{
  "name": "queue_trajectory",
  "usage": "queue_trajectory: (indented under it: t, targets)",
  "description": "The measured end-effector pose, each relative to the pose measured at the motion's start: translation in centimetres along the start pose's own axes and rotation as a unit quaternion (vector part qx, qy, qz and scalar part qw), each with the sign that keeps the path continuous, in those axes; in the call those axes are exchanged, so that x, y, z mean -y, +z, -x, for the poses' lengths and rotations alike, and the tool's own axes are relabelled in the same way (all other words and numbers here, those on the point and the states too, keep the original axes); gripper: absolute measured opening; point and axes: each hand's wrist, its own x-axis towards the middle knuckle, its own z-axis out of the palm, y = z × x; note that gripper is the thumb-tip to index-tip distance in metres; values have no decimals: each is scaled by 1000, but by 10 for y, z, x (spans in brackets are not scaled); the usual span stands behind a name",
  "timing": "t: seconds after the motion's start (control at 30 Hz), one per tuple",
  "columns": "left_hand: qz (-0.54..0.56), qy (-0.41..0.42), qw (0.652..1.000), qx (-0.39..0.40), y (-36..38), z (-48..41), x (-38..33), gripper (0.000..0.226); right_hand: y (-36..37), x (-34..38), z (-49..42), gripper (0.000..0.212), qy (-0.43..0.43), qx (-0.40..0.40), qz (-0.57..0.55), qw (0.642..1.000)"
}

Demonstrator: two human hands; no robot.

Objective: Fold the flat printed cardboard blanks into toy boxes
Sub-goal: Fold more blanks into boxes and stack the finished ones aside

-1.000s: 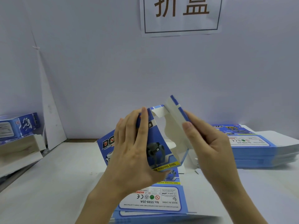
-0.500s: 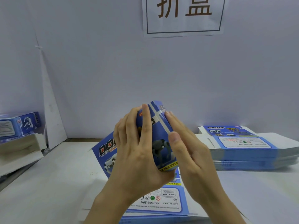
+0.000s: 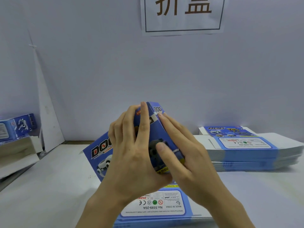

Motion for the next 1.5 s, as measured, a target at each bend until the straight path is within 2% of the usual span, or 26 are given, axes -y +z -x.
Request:
queue_trajectory:
  t: [0.13, 0.27, 0.4, 0.47, 0.57, 0.67, 0.73, 0.8, 0.87, 0.9, 1.0, 1.07, 1.17, 1.23, 1.33, 1.5]
  targets:
    - [10, 54, 998, -7, 2, 2, -3, 111, -1, 6, 3, 63, 18, -7, -16, 1000]
    - [43, 45, 997, -34, 6, 6, -7, 109, -2, 11, 3, 54, 9, -26, -14, 1000]
    - [52, 31, 997, -43, 14, 9, -12, 122, -10, 11, 2, 52, 15, -8, -30, 999]
    - [44, 26, 998, -45, 16, 9, -11, 123, -14, 7, 2, 57, 28, 26, -19, 999]
    - [56, -25, 997, -56, 14, 7, -6, 122, -25, -7, 1, 79, 76, 36, -21, 996]
    - [94, -22, 994, -46, 12, 6, -7, 122, -44, -18, -3, 92, 140, 62, -85, 985]
    - [156, -1, 987, -21, 5, 4, -7, 125, -52, -22, -4, 82, 116, 46, -87, 988]
    - [225, -6, 974, 2, -4, -1, -2, 124, -59, -22, -4, 72, 42, -2, -51, 998]
    - [307, -38, 951, 15, -12, -3, 5, 104, -66, -17, -3, 70, -23, -13, -45, 999]
    - [365, -79, 927, 25, -16, -4, 5, 94, -68, -14, -2, 71, -46, -10, -54, 997]
    - [543, -245, 801, 58, -18, -2, -5, 87, -64, -6, -1, 81, -78, 4, -90, 993]
    - [568, -258, 780, 43, -12, 0, -13, 80, -52, -4, 0, 88, -68, -17, -152, 986]
    - [591, -271, 760, 16, -6, 2, -25, 76, -38, -9, 0, 92, -6, -91, -224, 970]
    - [587, -269, 764, -5, -6, 2, -28, 73, -35, -13, -1, 91, 27, -81, -251, 964]
    - [566, -260, 781, -37, -5, 3, -24, 72, -33, -13, 0, 87, 33, -33, -269, 962]
    - [542, -243, 804, -28, -1, 6, -12, 70, -29, -8, -2, 88, 24, -28, -263, 964]
